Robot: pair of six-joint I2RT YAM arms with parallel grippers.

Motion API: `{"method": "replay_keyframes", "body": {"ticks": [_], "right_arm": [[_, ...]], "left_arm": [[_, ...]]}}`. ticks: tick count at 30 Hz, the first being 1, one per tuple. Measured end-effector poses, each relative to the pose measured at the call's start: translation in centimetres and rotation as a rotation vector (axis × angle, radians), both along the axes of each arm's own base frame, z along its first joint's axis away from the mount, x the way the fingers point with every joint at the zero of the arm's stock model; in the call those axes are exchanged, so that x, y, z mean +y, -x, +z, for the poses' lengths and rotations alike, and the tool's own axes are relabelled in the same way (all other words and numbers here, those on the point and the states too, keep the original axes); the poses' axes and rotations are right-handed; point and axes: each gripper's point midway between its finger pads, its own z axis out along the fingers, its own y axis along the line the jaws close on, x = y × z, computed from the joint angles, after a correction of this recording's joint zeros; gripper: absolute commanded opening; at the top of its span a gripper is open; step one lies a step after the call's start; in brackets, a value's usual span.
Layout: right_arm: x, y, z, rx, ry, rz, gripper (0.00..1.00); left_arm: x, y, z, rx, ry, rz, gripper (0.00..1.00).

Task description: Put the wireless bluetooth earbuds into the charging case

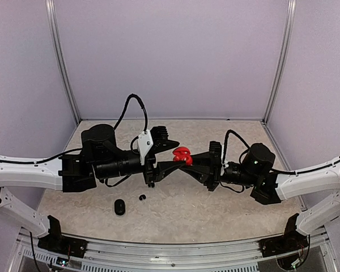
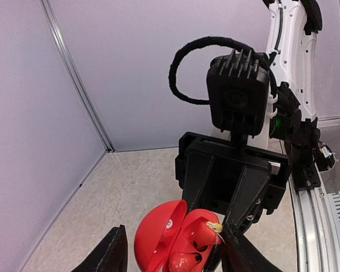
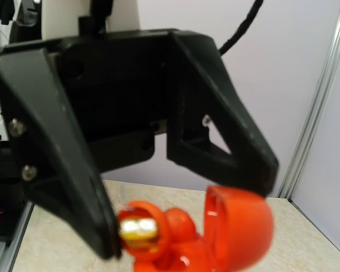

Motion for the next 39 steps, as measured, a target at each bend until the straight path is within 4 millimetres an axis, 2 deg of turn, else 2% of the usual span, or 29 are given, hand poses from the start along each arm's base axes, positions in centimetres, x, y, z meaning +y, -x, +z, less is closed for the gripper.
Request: {"method": "replay_keyframes", "body": {"ticks": [13, 17, 20, 27, 39], "right_arm": [[0.0, -0.2, -0.2, 0.006, 0.005, -0.004, 0.07], [0.0, -0.2, -0.1, 0.004, 0.005, 0.001, 0.07], [0.0, 0.1, 0.0, 0.000, 0.001, 0.015, 0.07], [0.0, 0.5, 0.4, -0.010, -0.012, 0.034, 0.07], [0.0, 0.8, 0.5, -0.015, -0.015, 0.050, 0.07]], "left_arm": [[-0.8, -0.7, -0.9, 0.033, -0.009, 0.027, 0.56], [-0.9, -0.7, -1.0, 0.056, 0.002, 0.023, 0.63], [-1.0, -0.5, -0.9, 0.065, 0.009, -0.003, 0.68], [-1.1, 1.1, -0.9, 0.076, 0.012, -0.096, 0.68], [0.4, 2.0, 1.6, 0.058, 0.068, -0.120, 0.62]]}}
